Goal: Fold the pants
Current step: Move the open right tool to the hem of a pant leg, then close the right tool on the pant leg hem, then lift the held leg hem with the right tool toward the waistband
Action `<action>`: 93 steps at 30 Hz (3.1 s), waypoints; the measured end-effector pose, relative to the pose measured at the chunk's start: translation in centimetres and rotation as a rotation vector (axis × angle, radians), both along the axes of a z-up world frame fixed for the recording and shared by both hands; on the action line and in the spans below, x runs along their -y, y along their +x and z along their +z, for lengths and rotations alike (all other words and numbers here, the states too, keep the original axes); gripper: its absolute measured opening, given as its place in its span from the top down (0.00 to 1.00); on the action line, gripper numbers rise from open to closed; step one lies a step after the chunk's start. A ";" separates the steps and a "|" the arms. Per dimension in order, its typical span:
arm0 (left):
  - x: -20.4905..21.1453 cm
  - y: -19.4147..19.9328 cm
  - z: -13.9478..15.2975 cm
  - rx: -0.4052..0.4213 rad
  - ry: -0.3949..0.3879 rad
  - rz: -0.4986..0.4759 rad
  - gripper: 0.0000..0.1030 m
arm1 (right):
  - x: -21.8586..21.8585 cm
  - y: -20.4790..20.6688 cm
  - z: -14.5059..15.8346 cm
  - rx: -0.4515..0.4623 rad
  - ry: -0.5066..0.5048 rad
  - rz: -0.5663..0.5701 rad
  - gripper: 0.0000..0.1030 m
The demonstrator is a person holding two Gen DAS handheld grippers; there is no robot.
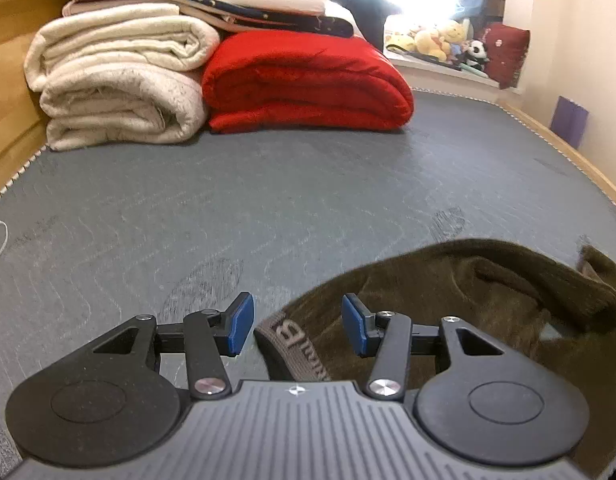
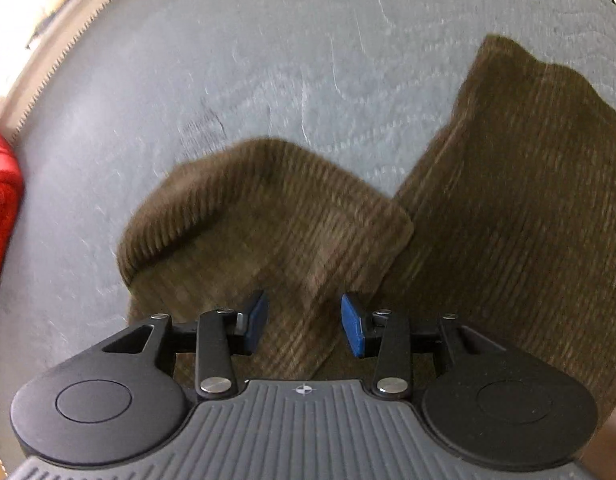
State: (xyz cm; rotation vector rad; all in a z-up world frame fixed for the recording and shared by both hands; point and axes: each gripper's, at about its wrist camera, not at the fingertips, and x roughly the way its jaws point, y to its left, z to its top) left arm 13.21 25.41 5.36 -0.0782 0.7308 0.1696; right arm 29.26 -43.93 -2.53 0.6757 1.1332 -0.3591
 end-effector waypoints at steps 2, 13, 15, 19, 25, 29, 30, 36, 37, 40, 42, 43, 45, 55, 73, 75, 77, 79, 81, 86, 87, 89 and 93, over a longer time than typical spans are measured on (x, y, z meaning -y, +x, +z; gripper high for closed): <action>-0.6 -0.9 0.0 0.004 -0.014 -0.038 0.47 | -0.5 0.1 -0.5 -0.038 -0.013 0.003 0.58; -13.0 -8.7 -1.2 0.193 0.085 0.008 0.45 | -1.0 -0.3 1.8 0.067 -0.035 -0.064 0.98; -16.7 -10.7 -3.0 0.164 0.164 0.095 0.45 | -1.1 -0.3 1.8 0.055 -0.027 -0.046 0.98; -22.7 -15.0 -5.8 0.145 0.304 0.269 0.45 | -1.2 -0.3 2.2 0.048 -0.021 0.031 0.98; -28.9 -17.2 -8.3 0.108 0.275 0.416 0.45 | -0.9 -1.2 3.0 0.056 -0.023 0.051 0.97; -31.2 -17.1 -9.4 0.091 0.234 0.454 0.45 | -1.3 -1.8 3.2 0.046 -0.030 0.060 0.97; -31.4 -17.0 -9.6 0.086 0.231 0.453 0.45 | -1.6 -1.9 3.3 0.047 -0.033 0.072 0.97; -31.3 -17.5 -11.8 0.011 0.103 0.411 0.45 | -1.5 -2.3 3.5 0.042 -0.068 0.129 0.97; -30.7 -17.7 -11.6 0.008 0.093 0.388 0.45 | -1.2 -2.4 3.5 0.030 -0.073 0.125 0.97; -28.5 -16.7 -10.6 0.007 0.050 0.275 0.45 | -0.7 -2.4 3.6 0.041 -0.059 0.118 0.97; -26.2 -15.7 -9.3 0.028 0.109 0.208 0.45 | -0.8 -2.3 3.5 0.049 -0.050 0.119 0.97; -25.2 -15.2 -8.5 0.047 0.122 0.188 0.45 | -0.9 -2.2 3.5 0.055 -0.048 0.120 0.97; -23.3 -13.8 -6.6 0.089 0.126 0.159 0.45 | -1.0 -2.0 3.5 0.056 -0.043 0.118 0.97; -4.2 -4.1 4.2 0.159 0.135 0.056 0.30 | -2.5 -1.5 3.1 0.077 -0.004 0.109 0.97; 19.3 3.1 -1.8 -0.019 -0.014 -0.296 0.88 | 3.9 -3.7 2.5 0.156 0.093 -0.058 0.72; 19.1 4.4 -2.6 -0.039 -0.021 -0.281 0.88 | 3.6 -3.2 1.7 0.130 0.127 -0.024 0.59; 18.7 5.4 -3.1 -0.046 -0.042 -0.268 0.88 | 3.1 -2.3 0.9 0.098 0.126 0.009 0.55; 17.9 5.9 -3.4 -0.052 -0.060 -0.259 0.88 | 2.7 -1.6 0.0 0.056 0.102 0.030 0.54; 17.6 6.2 -3.7 -0.056 -0.073 -0.252 0.88 | 2.5 -0.6 -1.2 0.004 0.083 0.042 0.54; 17.4 5.9 -3.6 -0.059 -0.042 -0.262 0.88 | 2.8 0.9 -1.5 0.023 0.048 0.002 0.87; 17.5 5.8 -3.6 -0.055 -0.021 -0.265 0.88 | 2.9 1.0 -1.0 0.036 0.037 -0.013 0.92; 17.3 5.8 -3.9 -0.049 0.017 -0.271 0.88 | 3.1 1.2 0.6 0.083 0.010 -0.030 0.93; 16.5 6.2 -4.7 -0.064 0.038 -0.265 0.88 | 4.5 -0.2 5.3 0.244 0.075 -0.221 0.94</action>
